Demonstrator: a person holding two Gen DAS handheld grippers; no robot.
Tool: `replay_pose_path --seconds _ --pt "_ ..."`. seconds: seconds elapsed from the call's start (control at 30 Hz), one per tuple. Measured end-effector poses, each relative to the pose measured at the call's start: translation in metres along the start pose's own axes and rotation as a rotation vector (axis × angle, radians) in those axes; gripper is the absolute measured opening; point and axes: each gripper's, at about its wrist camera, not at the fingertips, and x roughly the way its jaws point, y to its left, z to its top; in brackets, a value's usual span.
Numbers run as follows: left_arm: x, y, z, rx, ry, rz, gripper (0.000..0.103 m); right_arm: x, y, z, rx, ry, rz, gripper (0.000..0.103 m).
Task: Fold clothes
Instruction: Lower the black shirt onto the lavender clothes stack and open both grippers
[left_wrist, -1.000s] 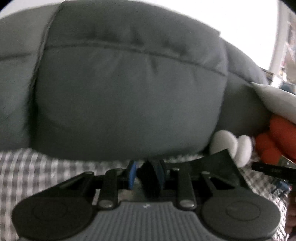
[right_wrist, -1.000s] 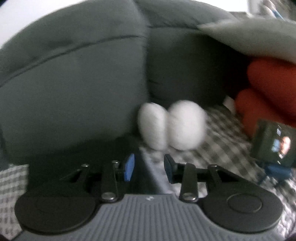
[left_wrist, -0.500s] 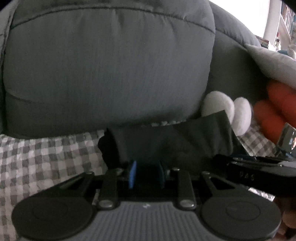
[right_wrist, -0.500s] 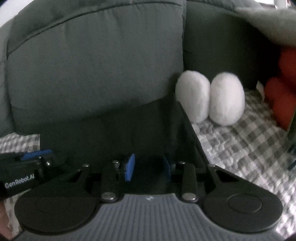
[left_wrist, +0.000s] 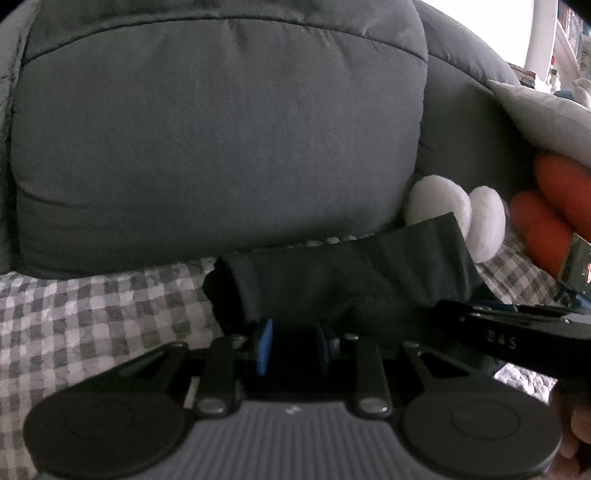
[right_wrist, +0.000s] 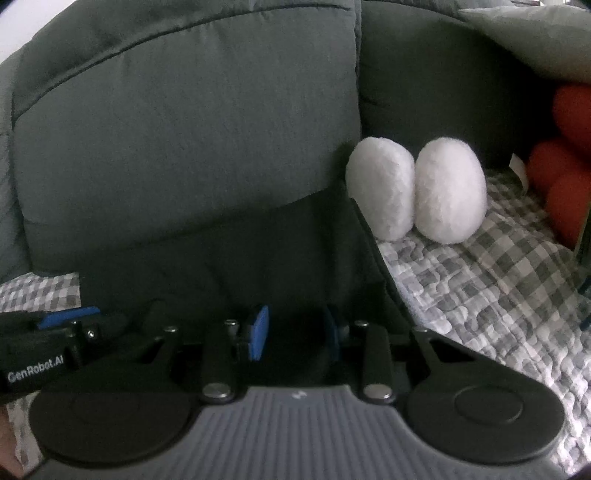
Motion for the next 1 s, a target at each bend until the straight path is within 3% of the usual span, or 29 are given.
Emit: replay_pose_path --seconds 0.47,0.7,1.0 --pt "-0.039 0.005 -0.005 -0.003 0.028 0.067 0.032 -0.044 -0.002 -0.013 -0.005 -0.002 0.043 0.039" --pt "-0.060 0.001 -0.023 0.013 0.044 0.077 0.035 -0.062 0.000 -0.029 0.001 0.021 0.051 0.042" --pt "-0.066 -0.014 -0.057 0.017 0.116 0.125 0.037 -0.085 0.002 -0.052 -0.028 0.041 0.069 0.055"
